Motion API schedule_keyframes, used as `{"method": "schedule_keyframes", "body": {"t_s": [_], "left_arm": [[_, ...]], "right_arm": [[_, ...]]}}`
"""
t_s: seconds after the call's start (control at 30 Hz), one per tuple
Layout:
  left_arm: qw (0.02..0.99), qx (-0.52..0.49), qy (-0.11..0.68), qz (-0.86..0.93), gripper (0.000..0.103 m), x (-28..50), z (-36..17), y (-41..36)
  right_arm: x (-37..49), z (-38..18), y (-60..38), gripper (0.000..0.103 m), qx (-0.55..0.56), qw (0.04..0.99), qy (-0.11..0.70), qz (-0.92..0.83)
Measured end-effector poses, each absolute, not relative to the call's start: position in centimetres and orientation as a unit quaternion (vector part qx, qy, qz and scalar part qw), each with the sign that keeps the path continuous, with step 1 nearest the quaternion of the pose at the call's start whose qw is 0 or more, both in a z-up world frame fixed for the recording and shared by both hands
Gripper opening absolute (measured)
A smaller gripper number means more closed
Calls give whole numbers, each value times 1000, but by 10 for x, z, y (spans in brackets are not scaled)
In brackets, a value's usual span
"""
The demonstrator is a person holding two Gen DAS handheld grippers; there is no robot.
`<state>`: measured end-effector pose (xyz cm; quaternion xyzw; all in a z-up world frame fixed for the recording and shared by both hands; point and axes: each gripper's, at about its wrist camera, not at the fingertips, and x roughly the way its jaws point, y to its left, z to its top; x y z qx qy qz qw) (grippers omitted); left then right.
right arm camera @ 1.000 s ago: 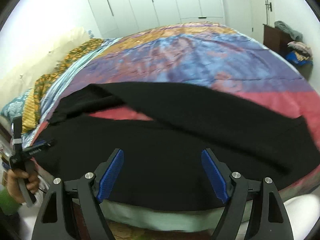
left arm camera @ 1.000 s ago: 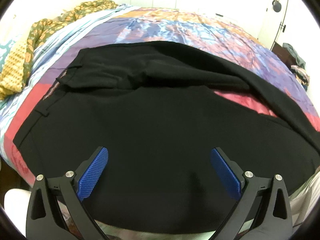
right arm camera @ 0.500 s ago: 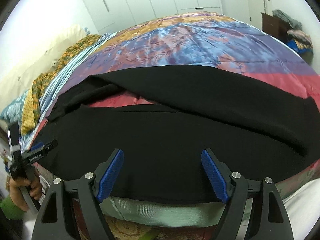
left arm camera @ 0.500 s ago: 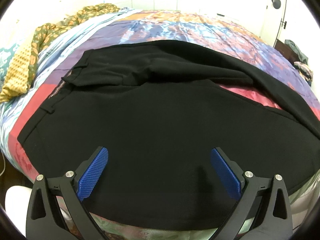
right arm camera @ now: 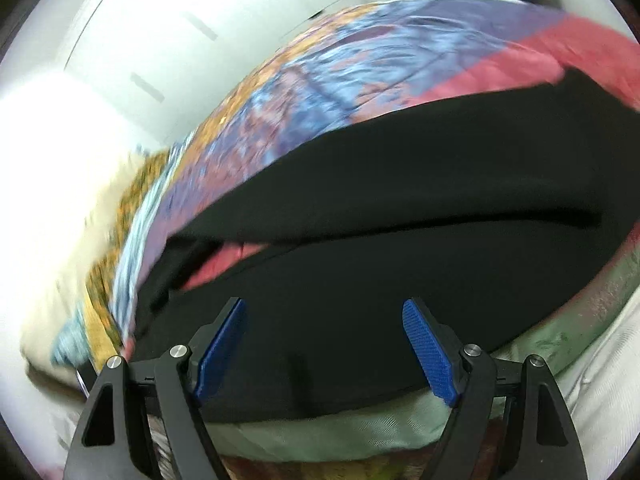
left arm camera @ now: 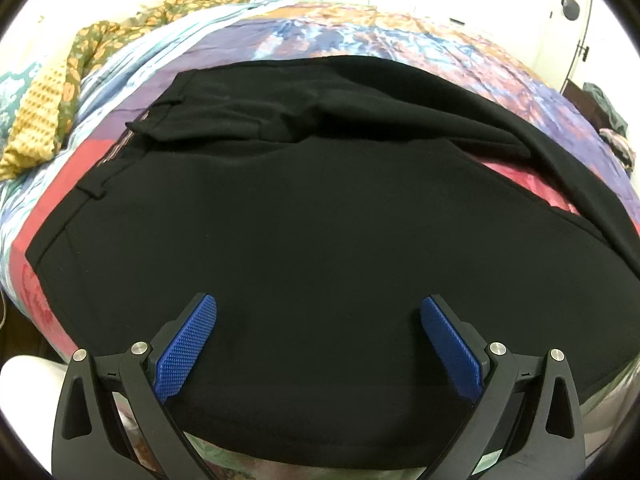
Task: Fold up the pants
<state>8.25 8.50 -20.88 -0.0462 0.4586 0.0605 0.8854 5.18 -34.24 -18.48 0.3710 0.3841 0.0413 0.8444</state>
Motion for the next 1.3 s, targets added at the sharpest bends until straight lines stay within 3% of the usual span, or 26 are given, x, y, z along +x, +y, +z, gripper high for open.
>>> {"method": "schedule_keyframes", "body": {"t_s": [0.33, 0.43, 0.47, 0.53, 0.63, 0.87, 1.03, 1.17, 1.23, 1.27, 1.3], "left_arm": [[884, -24, 463, 67, 103, 83, -216, 80], [883, -16, 464, 69, 103, 84, -217, 78], [881, -16, 468, 70, 103, 85, -216, 78], [871, -24, 487, 64, 102, 89, -211, 80], [863, -85, 498, -3, 102, 102, -187, 88], [848, -223, 474, -81, 102, 228, -133, 111], [785, -313, 530, -78, 102, 320, -165, 115], [766, -335, 547, -48, 101, 345, -182, 115], [769, -329, 546, -43, 88, 347, -183, 115], [768, -330, 547, -45, 56, 347, -183, 116], [762, -335, 552, -53, 13, 345, -184, 117]], "right_arm": [[56, -203, -420, 76, 467, 818, 328, -76], [64, -205, -428, 55, 460, 814, 338, -109], [66, -206, -431, 37, 461, 809, 343, -124], [68, -205, -436, 15, 458, 808, 347, -132], [70, -192, -440, 7, 468, 812, 335, -98], [54, -88, -426, 6, 399, 876, 266, 43], [21, -36, -412, 6, 357, 897, 234, 114], [-8, -17, -407, 6, 336, 904, 215, 153], [-21, -13, -409, 6, 333, 903, 209, 174], [-26, -13, -412, 6, 335, 900, 209, 186], [-29, -16, -415, 6, 336, 898, 211, 191]]}}
